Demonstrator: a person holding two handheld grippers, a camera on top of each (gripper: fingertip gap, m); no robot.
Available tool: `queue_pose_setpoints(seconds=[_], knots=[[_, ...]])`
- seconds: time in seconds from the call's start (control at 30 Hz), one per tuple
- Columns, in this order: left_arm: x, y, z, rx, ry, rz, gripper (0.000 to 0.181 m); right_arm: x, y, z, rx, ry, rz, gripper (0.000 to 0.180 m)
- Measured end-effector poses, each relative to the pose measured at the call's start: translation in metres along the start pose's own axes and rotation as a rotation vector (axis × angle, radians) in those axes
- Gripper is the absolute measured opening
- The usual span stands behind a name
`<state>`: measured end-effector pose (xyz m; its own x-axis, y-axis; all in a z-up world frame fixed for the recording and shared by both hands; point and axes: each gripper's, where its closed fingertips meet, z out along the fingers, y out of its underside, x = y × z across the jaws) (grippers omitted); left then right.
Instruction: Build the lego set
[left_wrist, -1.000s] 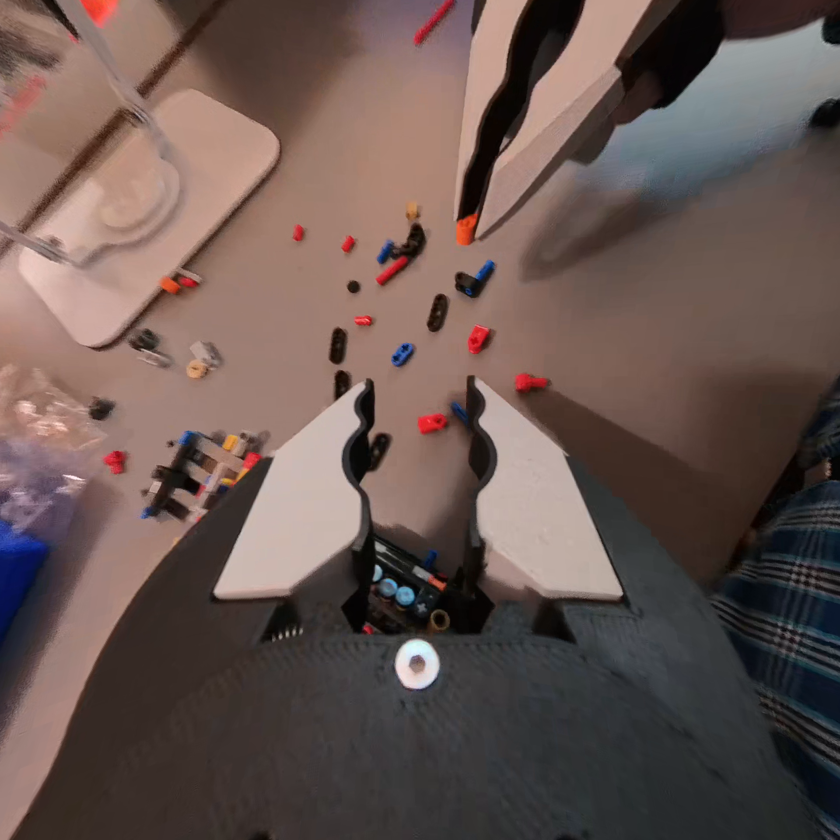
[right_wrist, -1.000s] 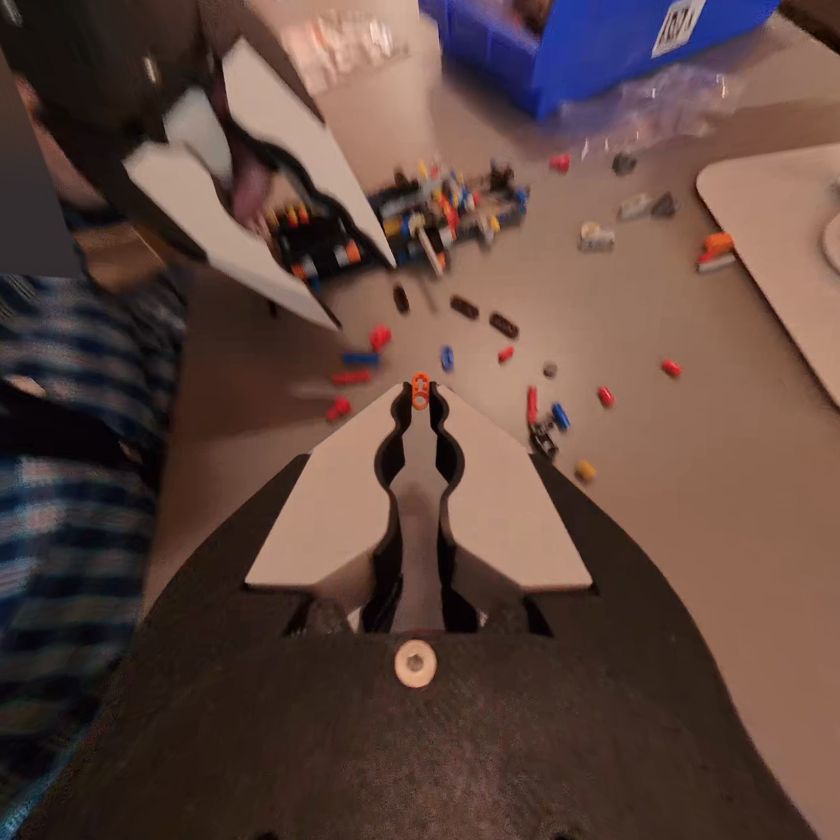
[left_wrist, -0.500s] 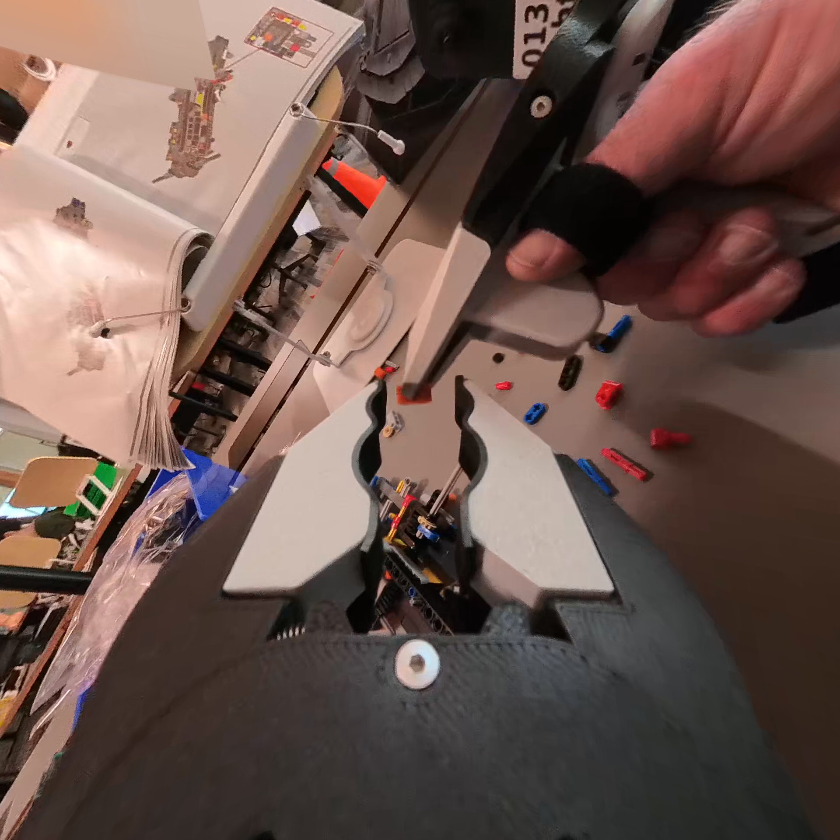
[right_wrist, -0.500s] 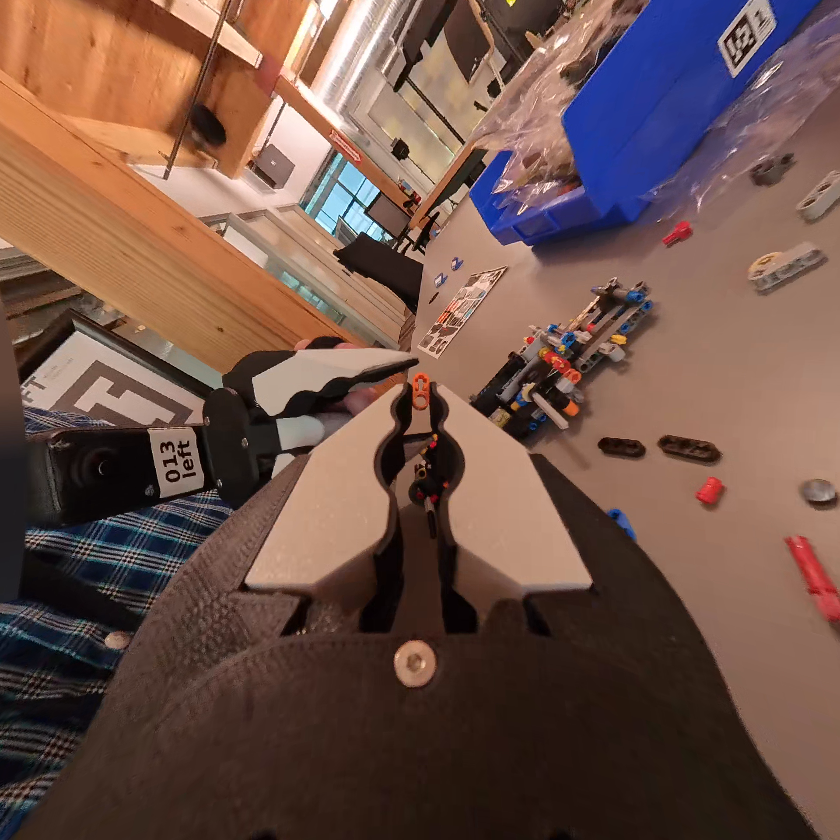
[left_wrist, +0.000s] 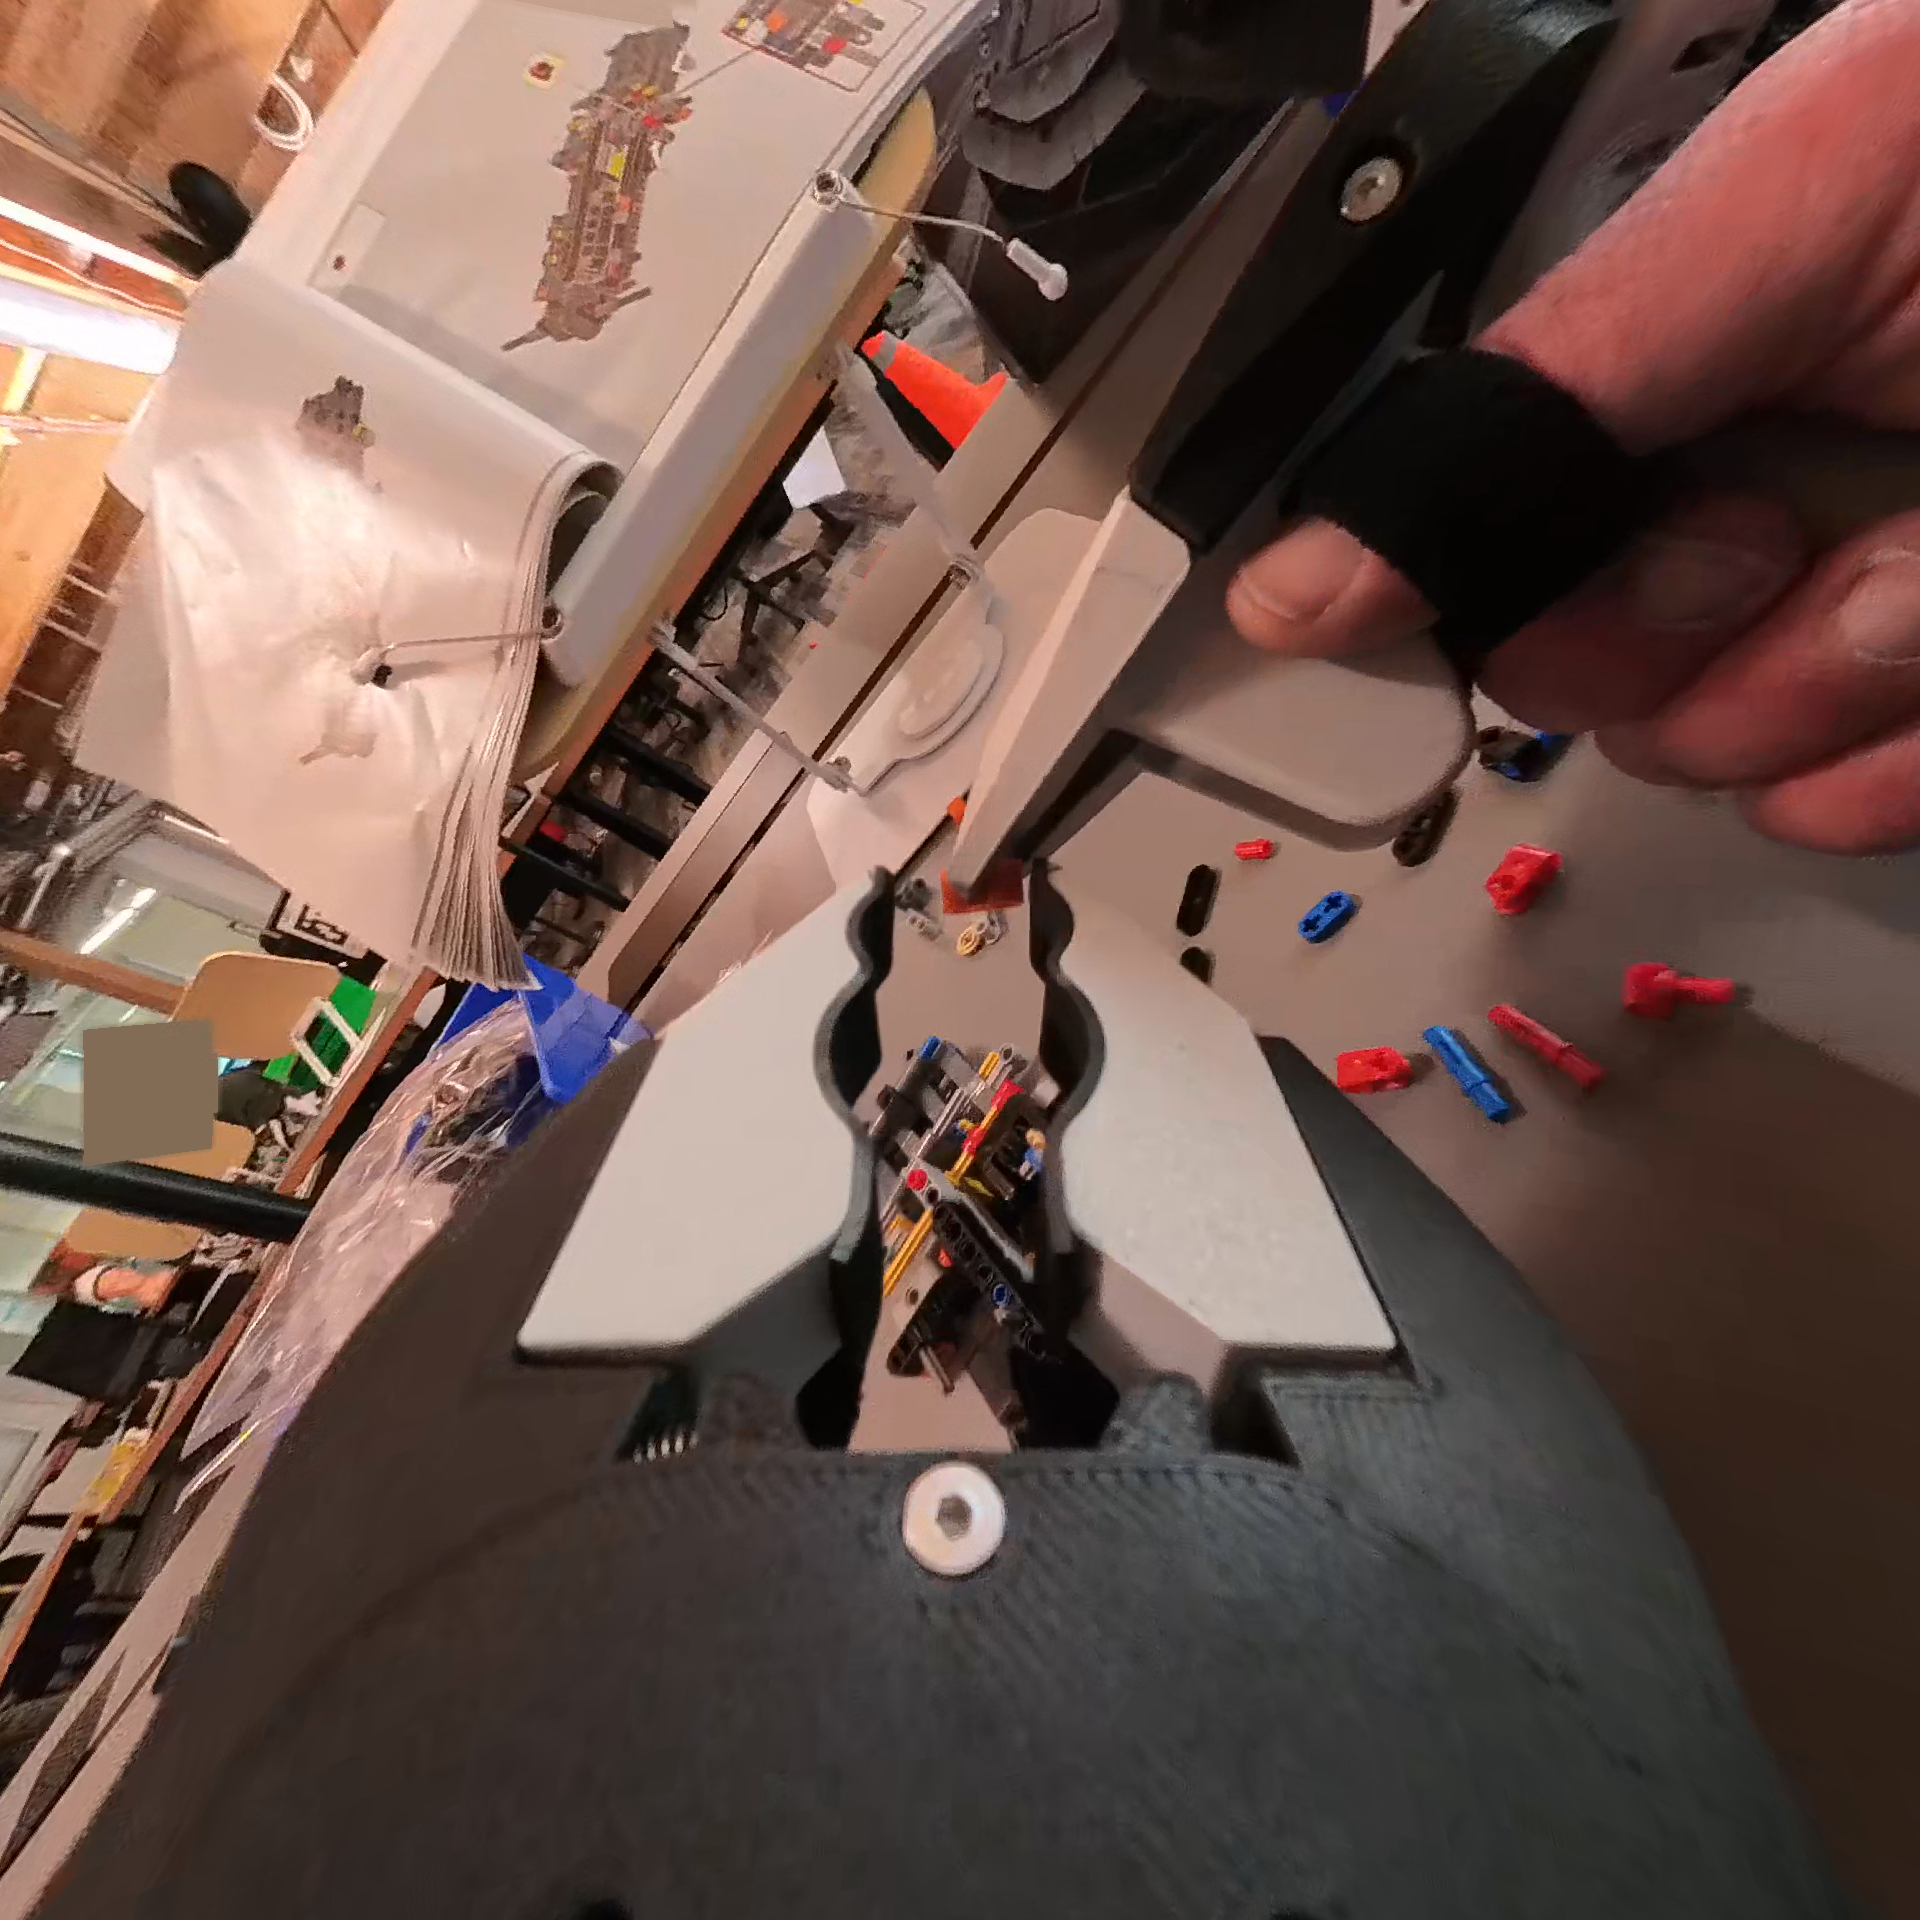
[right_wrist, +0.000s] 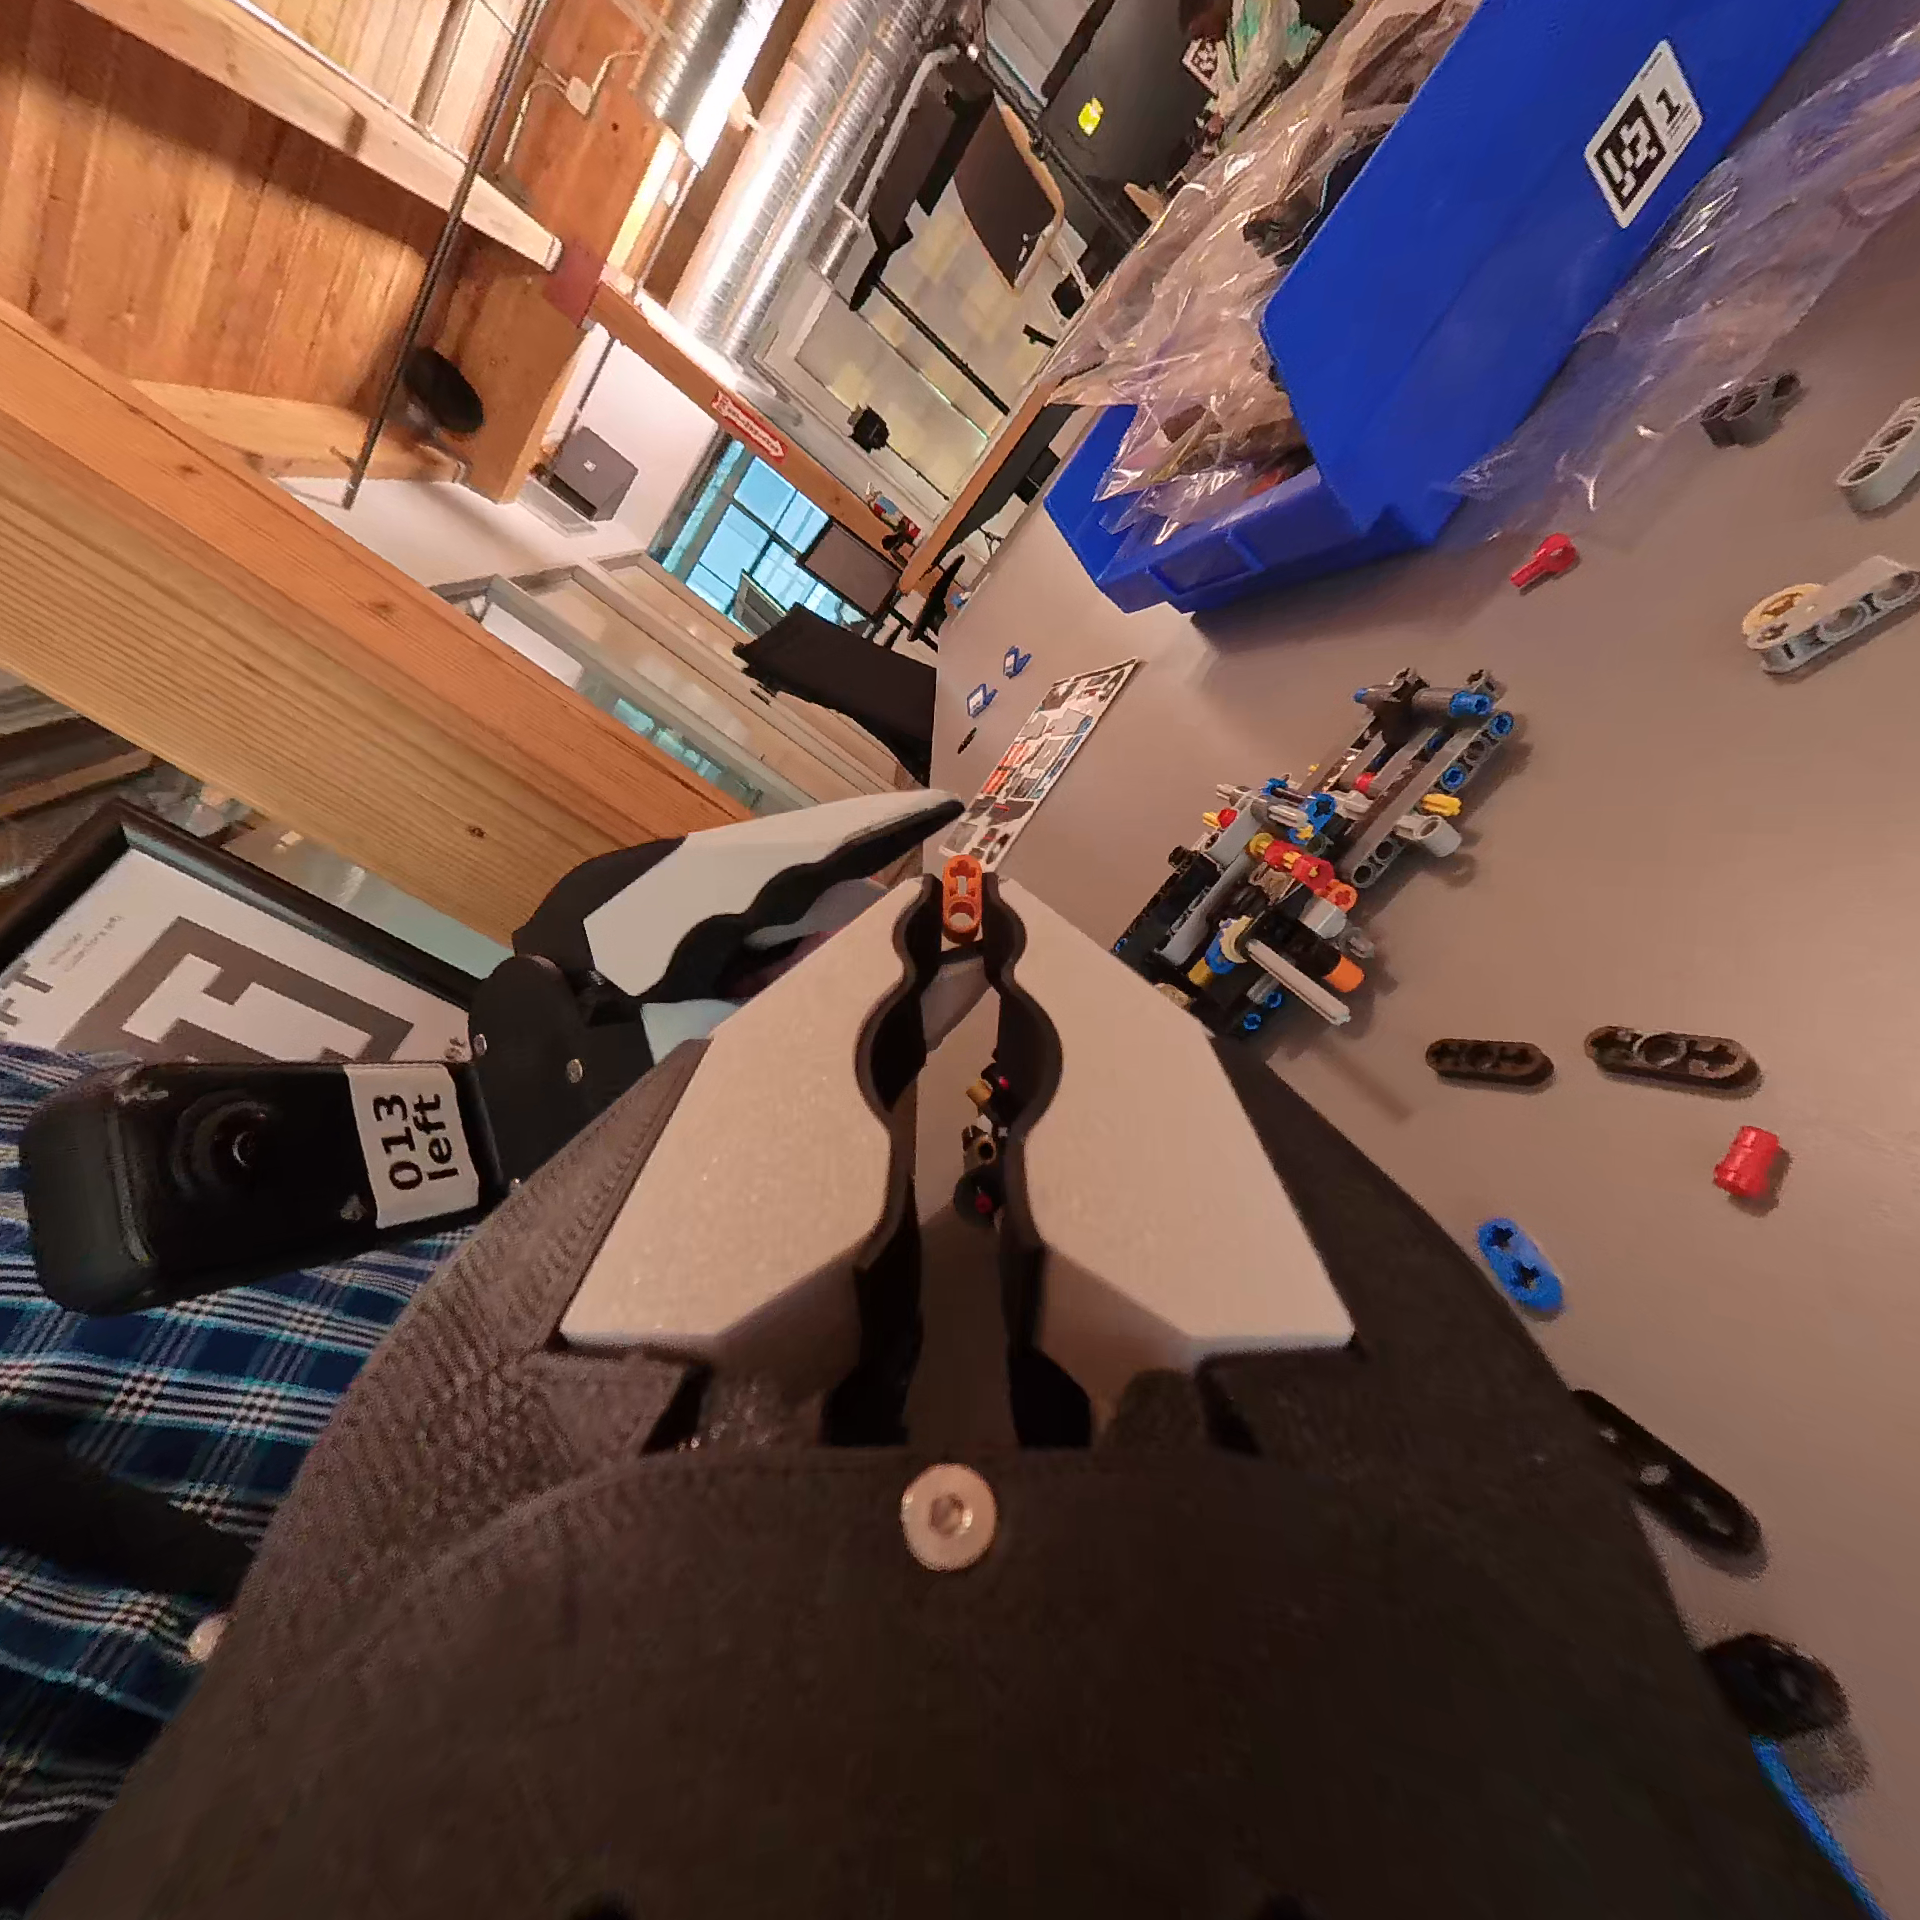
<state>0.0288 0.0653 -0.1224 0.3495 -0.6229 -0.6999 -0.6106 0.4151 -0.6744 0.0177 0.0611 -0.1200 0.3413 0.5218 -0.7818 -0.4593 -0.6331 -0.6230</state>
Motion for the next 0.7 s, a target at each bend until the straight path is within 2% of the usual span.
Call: queue_pose_setpoints(seconds=[0.1,0.33,0.4,0.7], knots=[[0.003,0.003,-0.001,-0.019,0.007,0.008,0.014,-0.001,0.001,0.003,0.015,-0.014,0.035,0.005],[0.000,0.003,-0.003,0.000,0.027,-0.025,0.013,-0.004,0.000,0.005,0.024,-0.010,0.019,0.005],[-0.002,0.002,-0.004,0.028,0.049,-0.074,0.013,-0.008,-0.001,0.005,0.022,-0.029,0.008,0.011],[-0.005,-0.015,-0.011,0.201,0.236,-0.328,0.013,-0.023,-0.005,0.001,0.004,-0.093,-0.048,0.013]])
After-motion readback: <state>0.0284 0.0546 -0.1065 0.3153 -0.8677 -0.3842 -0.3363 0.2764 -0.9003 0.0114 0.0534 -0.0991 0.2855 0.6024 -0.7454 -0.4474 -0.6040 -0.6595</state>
